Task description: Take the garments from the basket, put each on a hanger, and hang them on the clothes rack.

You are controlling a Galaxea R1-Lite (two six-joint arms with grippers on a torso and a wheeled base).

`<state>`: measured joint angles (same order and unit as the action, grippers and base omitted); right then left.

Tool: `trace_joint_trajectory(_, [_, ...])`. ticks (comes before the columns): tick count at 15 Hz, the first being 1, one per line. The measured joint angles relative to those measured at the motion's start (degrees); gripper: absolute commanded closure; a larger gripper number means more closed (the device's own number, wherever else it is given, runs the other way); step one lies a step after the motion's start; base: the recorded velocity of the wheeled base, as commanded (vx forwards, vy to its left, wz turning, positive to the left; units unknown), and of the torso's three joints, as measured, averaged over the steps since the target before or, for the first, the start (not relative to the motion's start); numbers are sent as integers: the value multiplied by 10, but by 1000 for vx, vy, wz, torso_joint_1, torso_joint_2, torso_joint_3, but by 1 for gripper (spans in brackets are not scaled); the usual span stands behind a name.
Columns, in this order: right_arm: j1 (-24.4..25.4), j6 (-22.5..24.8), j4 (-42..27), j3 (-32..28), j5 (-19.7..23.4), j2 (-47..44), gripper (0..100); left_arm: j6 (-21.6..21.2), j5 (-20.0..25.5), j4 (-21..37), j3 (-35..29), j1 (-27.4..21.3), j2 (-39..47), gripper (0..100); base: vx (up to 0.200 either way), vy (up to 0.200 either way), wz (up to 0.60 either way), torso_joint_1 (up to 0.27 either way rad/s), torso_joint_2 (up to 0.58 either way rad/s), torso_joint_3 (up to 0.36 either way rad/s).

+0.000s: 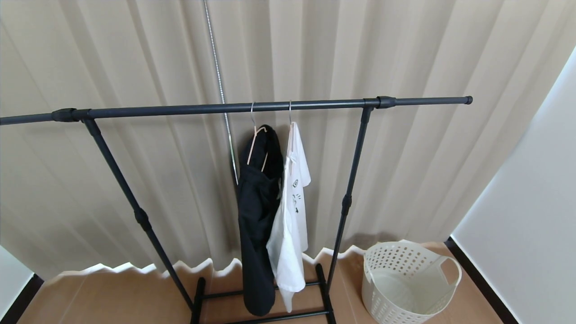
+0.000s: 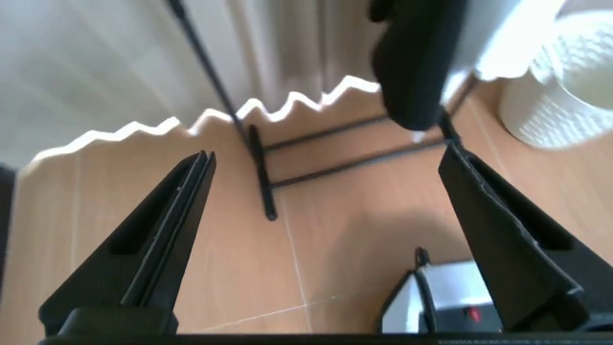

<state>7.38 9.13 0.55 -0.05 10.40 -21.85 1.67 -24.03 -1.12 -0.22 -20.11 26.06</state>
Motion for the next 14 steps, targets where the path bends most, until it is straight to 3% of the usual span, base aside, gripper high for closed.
trace_joint_trajectory(2, [-5,-2,-6,0,-23,45,0,-33,11,0,0,67,-50,0,0,0,0,0,0,0])
trace_joint_trajectory(5, [-52,-9,-8,0,-33,102,0,-51,13,-2,-3,111,-153,0,0,0,0,0,0,0])
trace_joint_trajectory(6, [-68,-11,-8,0,-33,119,0,-40,22,-5,-1,118,-173,0,0,0,0,0,0,0])
trace_joint_trajectory(9, [-94,-23,-5,0,-53,158,0,-10,163,11,1,122,-197,0,0,0,0,0,0,0])
trace_joint_trajectory(10, [-94,-30,-5,0,-62,166,0,-3,188,15,1,122,-201,0,0,0,0,0,0,0])
trace_joint_trajectory(12, [-88,-46,-6,0,-64,187,0,10,208,16,0,122,-205,0,0,0,0,0,0,0])
trace_joint_trajectory(14, [-82,-64,-5,0,-65,205,0,9,181,15,0,122,-206,0,0,0,0,0,0,0])
